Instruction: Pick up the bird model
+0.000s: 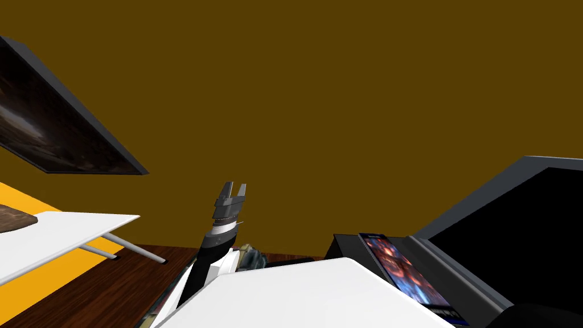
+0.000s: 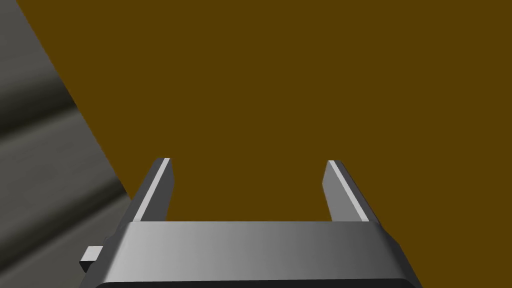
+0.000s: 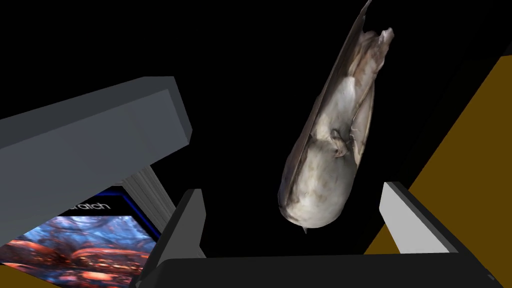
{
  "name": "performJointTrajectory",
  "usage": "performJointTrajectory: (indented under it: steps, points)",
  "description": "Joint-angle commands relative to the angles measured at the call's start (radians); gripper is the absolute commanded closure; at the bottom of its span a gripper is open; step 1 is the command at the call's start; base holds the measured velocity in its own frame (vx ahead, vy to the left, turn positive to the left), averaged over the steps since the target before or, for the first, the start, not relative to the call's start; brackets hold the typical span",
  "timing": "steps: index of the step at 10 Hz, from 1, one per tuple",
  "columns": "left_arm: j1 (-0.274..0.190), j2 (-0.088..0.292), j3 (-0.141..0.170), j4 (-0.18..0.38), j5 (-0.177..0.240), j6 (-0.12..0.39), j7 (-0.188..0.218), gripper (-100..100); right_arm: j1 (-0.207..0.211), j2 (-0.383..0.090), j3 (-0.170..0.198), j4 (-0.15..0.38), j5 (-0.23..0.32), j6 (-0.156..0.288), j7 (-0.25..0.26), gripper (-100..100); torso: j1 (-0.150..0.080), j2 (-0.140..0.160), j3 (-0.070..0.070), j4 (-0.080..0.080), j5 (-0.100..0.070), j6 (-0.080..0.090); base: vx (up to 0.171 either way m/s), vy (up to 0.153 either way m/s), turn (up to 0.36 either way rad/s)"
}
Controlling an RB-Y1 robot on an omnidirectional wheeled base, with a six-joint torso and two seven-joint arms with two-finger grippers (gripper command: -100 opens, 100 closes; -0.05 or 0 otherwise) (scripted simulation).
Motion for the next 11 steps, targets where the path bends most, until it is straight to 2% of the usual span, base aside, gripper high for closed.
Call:
performJointTrajectory:
  steps: [1, 3, 4, 5, 6, 9, 10, 11]
  points:
    - [0.000, 0.000, 0.000, 0.000, 0.000, 0.000, 0.000, 0, 0.019, 0.008, 0.021, 0.009, -0.014, 0.026, 0.008, -100, 0.000, 0.000, 0.000, 0.000, 0.000, 0.000, 0.070, -0.025, 0.090]
    - [0.000, 0.000, 0.000, 0.000, 0.000, 0.000, 0.000, 0, 0.037, 0.042, 0.050, 0.022, -0.033, 0.048, 0.018, -100, -0.001, 0.001, 0.000, 0.000, 0.000, 0.000, 0.074, -0.017, 0.054]
    - [0.000, 0.000, 0.000, 0.000, 0.000, 0.000, 0.000, 0, 0.045, 0.039, 0.030, 0.008, -0.021, 0.046, 0.021, -100, 0.000, -0.001, 0.000, 0.000, 0.000, 0.000, 0.043, -0.007, 0.001]
    - [0.000, 0.000, 0.000, 0.000, 0.000, 0.000, 0.000, 0, 0.046, 0.043, 0.031, 0.009, -0.021, 0.048, 0.024, 0, 0.000, 0.001, 0.001, 0.000, 0.000, 0.000, 0.007, -0.001, 0.001]
    - [0.000, 0.000, 0.000, 0.000, 0.000, 0.000, 0.000, 0, 0.027, 0.073, 0.031, 0.039, -0.019, 0.049, 0.030, -100, 0.000, 0.003, 0.002, 0.001, 0.000, 0.000, -0.011, -0.022, 0.053]
    - [0.000, 0.000, 0.000, 0.000, 0.000, 0.000, 0.000, 0, -0.010, 0.133, 0.033, 0.100, -0.014, 0.053, 0.043, -100, -0.003, 0.006, 0.004, 0.001, -0.001, 0.000, -0.031, -0.050, 0.078]
    - [0.000, 0.000, 0.000, 0.000, 0.000, 0.000, 0.000, 0, -0.003, 0.122, 0.029, 0.095, -0.014, 0.044, 0.041, -100, -0.003, 0.006, 0.004, 0.001, -0.001, 0.000, -0.012, -0.025, 0.017]
    - [0.000, 0.000, 0.000, 0.000, 0.000, 0.000, 0.000, 0, -0.004, 0.124, 0.029, 0.097, -0.014, 0.045, 0.042, 100, -0.002, 0.006, 0.003, 0.001, 0.000, 0.000, 0.000, 0.000, 0.000]
